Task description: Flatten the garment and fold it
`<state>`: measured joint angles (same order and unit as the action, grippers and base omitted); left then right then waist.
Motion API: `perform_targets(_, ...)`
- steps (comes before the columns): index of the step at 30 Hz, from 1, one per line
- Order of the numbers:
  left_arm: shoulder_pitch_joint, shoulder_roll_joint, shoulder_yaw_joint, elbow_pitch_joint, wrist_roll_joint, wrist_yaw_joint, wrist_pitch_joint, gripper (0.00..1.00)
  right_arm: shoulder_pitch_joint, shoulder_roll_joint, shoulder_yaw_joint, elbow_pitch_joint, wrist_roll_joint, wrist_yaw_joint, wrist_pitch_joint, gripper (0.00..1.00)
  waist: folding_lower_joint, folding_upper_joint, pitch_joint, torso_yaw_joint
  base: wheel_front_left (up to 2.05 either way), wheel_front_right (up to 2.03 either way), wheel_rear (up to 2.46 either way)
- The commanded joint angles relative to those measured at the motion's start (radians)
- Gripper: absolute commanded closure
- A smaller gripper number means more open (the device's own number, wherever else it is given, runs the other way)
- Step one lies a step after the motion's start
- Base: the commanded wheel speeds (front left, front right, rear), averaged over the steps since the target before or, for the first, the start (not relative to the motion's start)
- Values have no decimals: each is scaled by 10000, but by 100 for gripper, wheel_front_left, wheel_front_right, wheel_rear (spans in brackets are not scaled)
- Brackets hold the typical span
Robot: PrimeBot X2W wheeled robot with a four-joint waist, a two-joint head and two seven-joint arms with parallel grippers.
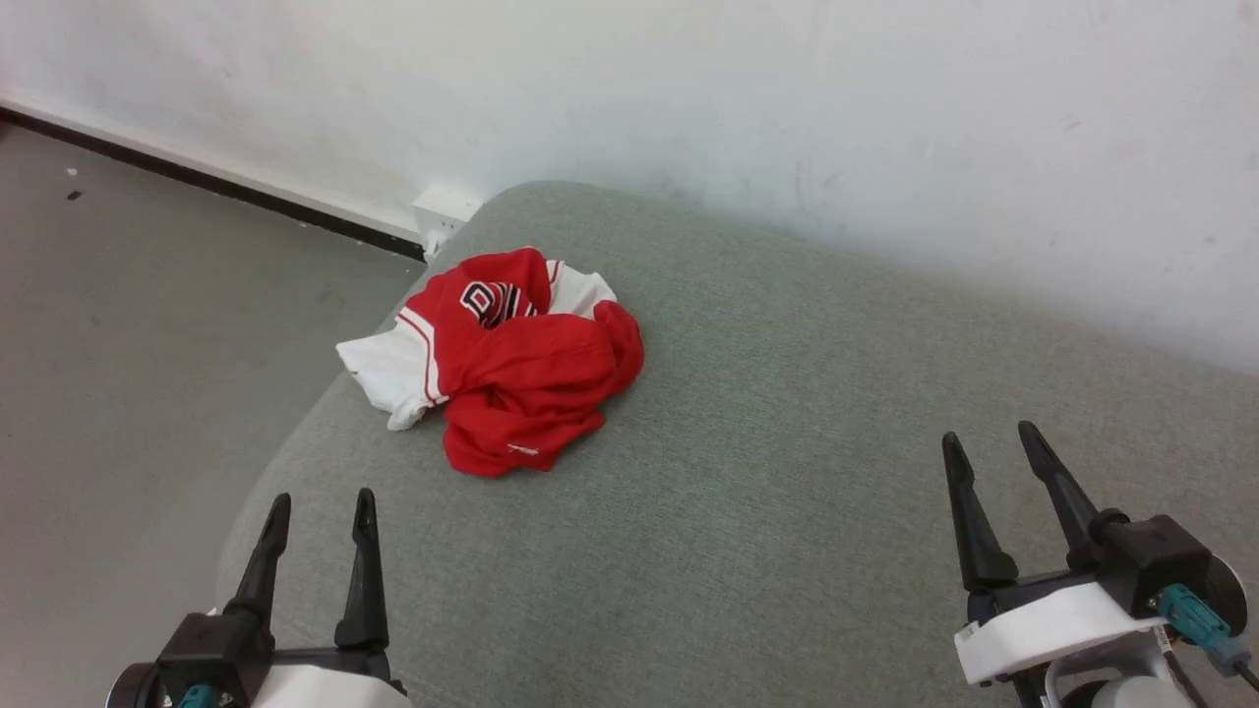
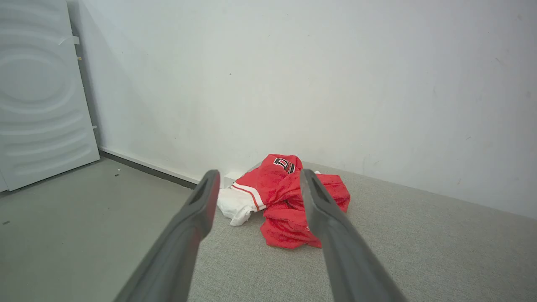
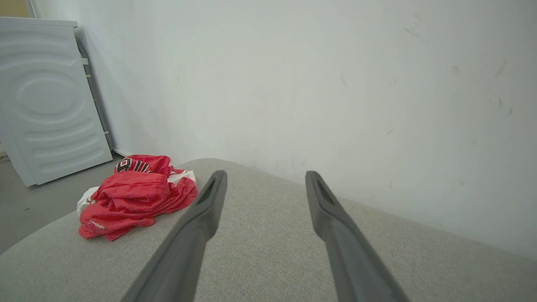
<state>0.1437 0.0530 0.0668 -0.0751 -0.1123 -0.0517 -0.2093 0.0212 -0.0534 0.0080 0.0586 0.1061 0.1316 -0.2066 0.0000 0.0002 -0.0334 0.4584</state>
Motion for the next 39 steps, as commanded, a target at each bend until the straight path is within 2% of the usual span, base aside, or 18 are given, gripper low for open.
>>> perform_targets(1, 170, -22, 59, -59, -61, -11, -77, 0, 18, 25, 22, 31, 50, -8, -104, 0, 0, -2, -12, 72, 0, 0, 0)
perform_targets(22, 463, -28, 172, -205, -294, -103, -516, 0, 60, 32, -100, 138, 174, -9, -542, 0, 0, -2, -103, 926, 0, 0, 0)
perform_targets(39, 475, -28, 143, -278, -272, -146, -525, 0, 45, 32, -73, 155, 185, -9, -552, 0, 0, -2, -66, 879, 0, 0, 0)
